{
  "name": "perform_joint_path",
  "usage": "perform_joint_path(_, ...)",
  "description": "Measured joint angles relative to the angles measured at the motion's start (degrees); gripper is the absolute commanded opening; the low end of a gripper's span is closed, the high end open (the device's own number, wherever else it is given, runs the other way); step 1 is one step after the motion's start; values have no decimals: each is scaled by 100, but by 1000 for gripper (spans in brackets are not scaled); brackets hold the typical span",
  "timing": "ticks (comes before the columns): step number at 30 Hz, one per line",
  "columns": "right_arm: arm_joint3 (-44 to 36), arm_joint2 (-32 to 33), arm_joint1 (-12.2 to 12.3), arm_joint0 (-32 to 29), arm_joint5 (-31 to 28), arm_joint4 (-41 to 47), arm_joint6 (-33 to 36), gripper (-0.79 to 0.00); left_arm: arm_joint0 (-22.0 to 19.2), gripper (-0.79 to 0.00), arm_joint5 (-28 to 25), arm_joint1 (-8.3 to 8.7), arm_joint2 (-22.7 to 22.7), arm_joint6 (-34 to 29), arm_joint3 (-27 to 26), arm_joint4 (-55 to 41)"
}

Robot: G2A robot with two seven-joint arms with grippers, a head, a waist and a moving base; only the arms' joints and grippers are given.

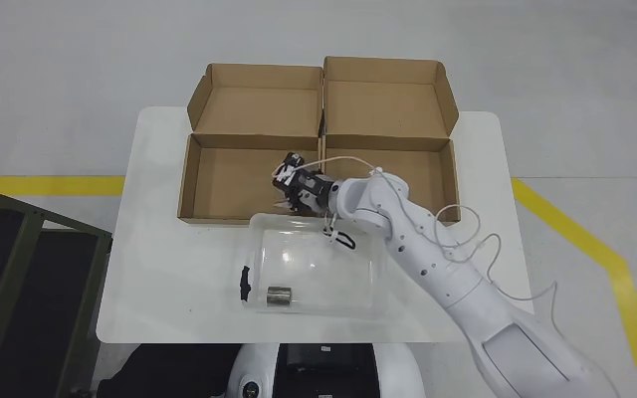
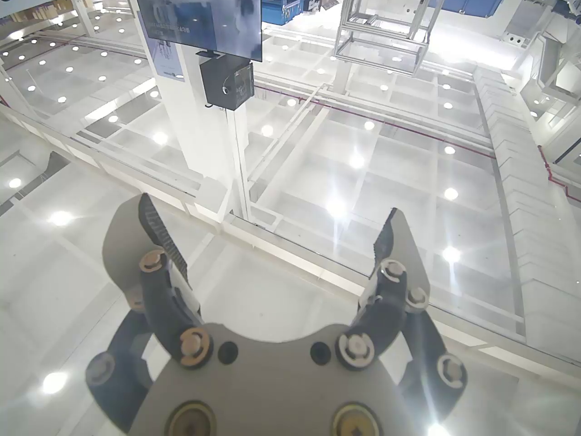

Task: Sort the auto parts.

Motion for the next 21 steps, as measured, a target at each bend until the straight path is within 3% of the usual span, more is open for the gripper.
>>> perform_joint_path(9,-1206,265,135,-315,-308,-317,62,-71,0,0,0,0,0,0,0,0)
perform_joint_path(21,-2851,277,309,-1044,-902,-357,1115,-123,0,0,0,0,0,0,0,0)
